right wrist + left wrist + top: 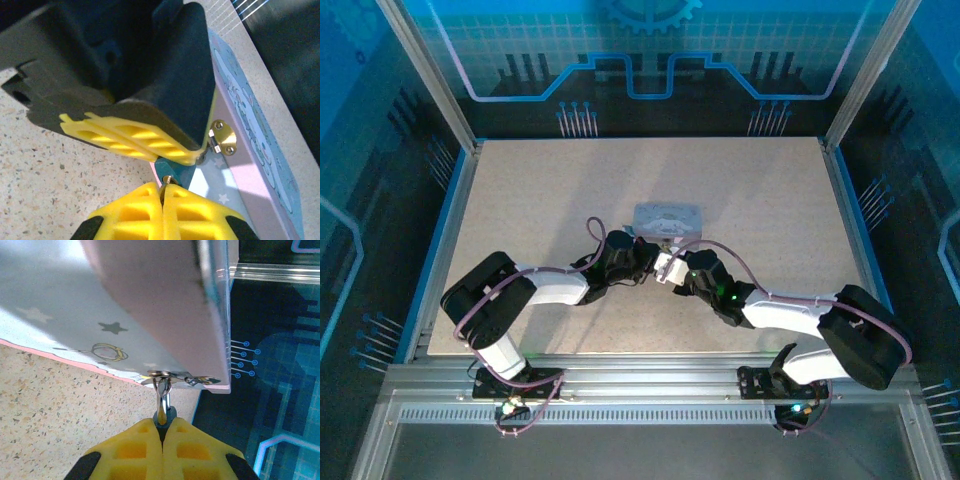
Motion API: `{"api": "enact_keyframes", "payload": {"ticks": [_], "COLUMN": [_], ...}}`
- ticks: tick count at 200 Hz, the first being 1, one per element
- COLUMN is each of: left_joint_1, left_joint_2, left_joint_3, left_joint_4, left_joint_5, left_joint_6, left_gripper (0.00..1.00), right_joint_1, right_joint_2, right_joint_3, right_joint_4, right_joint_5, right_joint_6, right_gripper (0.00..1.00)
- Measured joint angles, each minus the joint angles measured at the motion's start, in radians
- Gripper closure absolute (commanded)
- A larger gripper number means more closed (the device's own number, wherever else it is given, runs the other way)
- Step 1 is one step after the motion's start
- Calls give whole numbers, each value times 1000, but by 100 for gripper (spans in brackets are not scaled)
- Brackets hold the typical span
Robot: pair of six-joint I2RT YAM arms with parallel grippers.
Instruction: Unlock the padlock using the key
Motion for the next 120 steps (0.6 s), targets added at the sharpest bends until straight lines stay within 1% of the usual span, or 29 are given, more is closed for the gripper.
{"api": "enact_keyframes", "payload": {"ticks": [24, 40, 86, 97, 120], "left_joint_1": [1, 3, 5, 5, 5], "left_joint_2": [0, 0, 0, 3, 23], "left_joint_3": [0, 3, 11, 11, 11], "left_joint_4": [7, 8, 8, 6, 6], "left_joint_5": [-6, -11, -26, -33, -43], "left_joint_6": [-3, -4, -7, -7, -7], "left_gripper": [100, 100, 100, 100, 100], "right_joint_1": [-3, -16, -53, -57, -64], "right_joint_2": [0, 0, 4, 16, 50], "right_joint_3": [18, 35, 57, 57, 57], "right_joint_4": [-24, -48, -71, -61, -44], "right_joint_5": [-2, -26, -103, -122, -143], "right_joint_6": [71, 140, 434, 514, 632], "right_gripper": [100, 100, 100, 100, 100]}}
